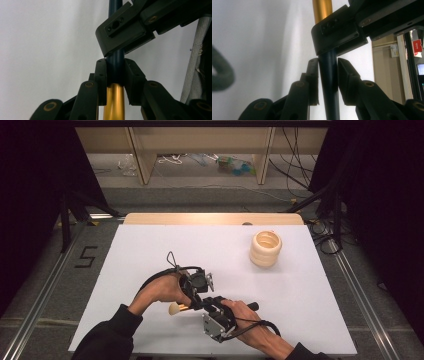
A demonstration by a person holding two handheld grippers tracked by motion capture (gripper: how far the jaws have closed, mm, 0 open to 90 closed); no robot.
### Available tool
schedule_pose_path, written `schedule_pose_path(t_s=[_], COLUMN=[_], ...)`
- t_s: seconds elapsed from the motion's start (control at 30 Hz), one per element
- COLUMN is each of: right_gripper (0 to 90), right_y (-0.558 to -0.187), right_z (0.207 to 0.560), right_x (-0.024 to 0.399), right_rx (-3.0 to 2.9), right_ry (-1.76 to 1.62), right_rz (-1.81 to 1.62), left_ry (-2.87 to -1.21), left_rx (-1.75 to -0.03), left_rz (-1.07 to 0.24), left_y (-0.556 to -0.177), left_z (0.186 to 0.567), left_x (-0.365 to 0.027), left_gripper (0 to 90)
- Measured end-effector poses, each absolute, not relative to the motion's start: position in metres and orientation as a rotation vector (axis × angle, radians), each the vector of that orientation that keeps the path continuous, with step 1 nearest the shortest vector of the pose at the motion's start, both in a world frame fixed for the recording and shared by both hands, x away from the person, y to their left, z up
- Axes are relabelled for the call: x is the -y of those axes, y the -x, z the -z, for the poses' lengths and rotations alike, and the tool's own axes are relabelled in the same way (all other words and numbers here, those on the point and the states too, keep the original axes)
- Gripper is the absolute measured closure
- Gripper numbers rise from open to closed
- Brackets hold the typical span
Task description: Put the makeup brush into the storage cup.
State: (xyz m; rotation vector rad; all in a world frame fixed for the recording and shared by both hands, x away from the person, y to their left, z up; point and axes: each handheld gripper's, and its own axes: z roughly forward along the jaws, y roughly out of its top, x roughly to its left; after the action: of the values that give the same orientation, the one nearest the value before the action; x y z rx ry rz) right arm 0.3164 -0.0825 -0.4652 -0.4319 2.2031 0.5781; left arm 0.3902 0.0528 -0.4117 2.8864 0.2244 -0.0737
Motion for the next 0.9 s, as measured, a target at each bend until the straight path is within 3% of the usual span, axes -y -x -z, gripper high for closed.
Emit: schedule_pose_path(t_s=[0.9], right_gripper=[75.6], right_y=[-0.3143], right_z=[0.4664], right_x=[0.0817], right_rx=[-2.220], right_ry=[0.419], right_rz=[-0.559], left_ry=[-2.884], left_rx=[-0.218], left_rz=[0.077], left_y=[-0.3902], left_z=[0.4126], left_x=[-0.0529], left_gripper=[74.1])
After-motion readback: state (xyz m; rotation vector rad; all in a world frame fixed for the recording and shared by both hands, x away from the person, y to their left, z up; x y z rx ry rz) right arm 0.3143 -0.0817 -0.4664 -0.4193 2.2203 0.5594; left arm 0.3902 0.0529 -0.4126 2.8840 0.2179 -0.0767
